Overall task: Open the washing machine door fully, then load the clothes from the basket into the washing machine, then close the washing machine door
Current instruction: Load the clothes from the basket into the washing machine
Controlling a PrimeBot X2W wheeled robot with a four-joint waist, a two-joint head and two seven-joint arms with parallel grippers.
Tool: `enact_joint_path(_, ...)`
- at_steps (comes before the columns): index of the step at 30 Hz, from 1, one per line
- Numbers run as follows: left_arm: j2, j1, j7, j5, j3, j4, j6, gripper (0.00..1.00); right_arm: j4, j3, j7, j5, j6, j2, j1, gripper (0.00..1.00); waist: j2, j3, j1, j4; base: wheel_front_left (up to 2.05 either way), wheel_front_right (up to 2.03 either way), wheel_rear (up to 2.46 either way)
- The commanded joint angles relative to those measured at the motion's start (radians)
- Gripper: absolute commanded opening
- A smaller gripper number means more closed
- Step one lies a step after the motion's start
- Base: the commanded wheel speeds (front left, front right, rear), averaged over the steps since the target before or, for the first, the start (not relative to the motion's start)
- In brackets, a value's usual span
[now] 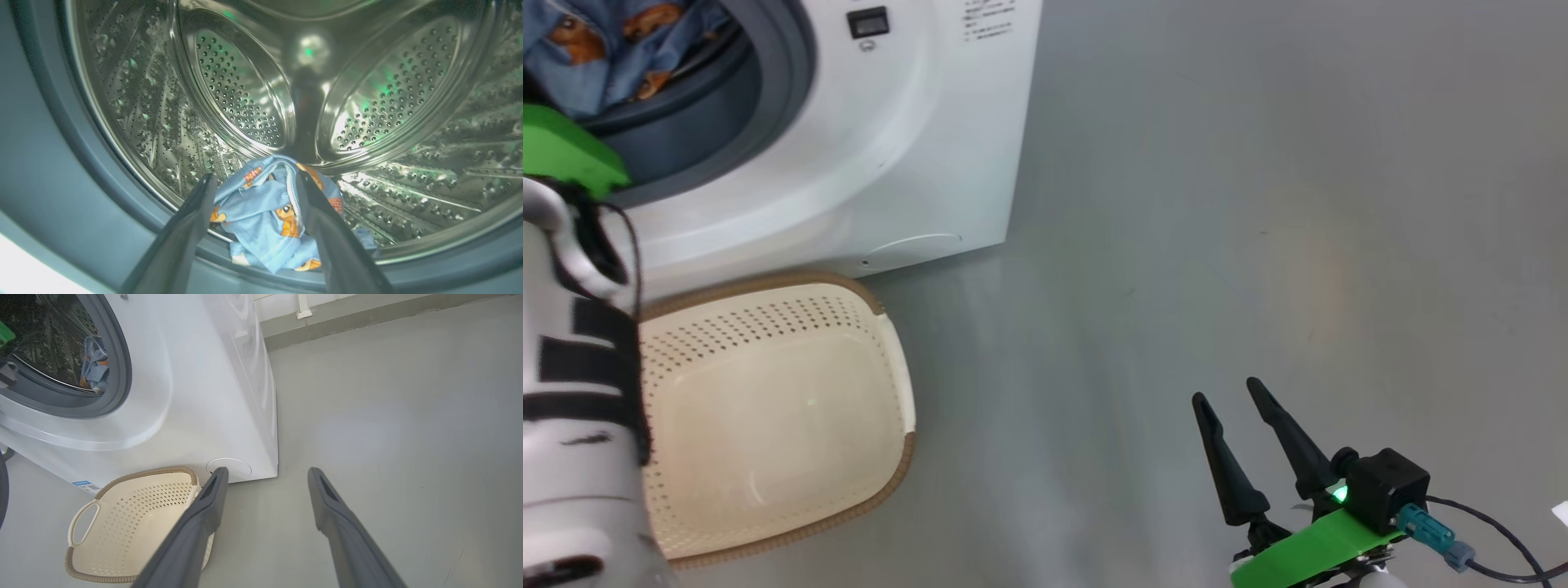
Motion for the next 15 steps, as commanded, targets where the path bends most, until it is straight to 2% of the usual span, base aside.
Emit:
enact_joint_path(1, 0.025, 0.032, -0.005, 0.013, -0.004, -0.027, -0.011, 1.0, -0.022, 0.013, -0.005, -0.001, 0.002, -0.007, 0.004, 1.0, 0.0, -0.016, 0.0, 0.022, 0.0, 0.0, 0.0)
enact_joint_path(8, -0.009, 0.141, -0.005, 0.057, -0.081, -0.11, -0.08, 1.0, -0.039, -0.012, -0.005, -0.017, 0.002, -0.012, -0.009, 1.0, 0.0, -0.028, 0.0, 0.069, 0.0, 0.0, 0.0)
enact_joint_path(15, -0.042, 0.291, -0.005, 0.065, -0.134, -0.23, -0.111, 1.0, -0.059, -0.039, -0.005, -0.032, 0.002, -0.028, -0.028, 1.0, 0.0, -0.018, 0.0, 0.127, 0.0, 0.0, 0.0)
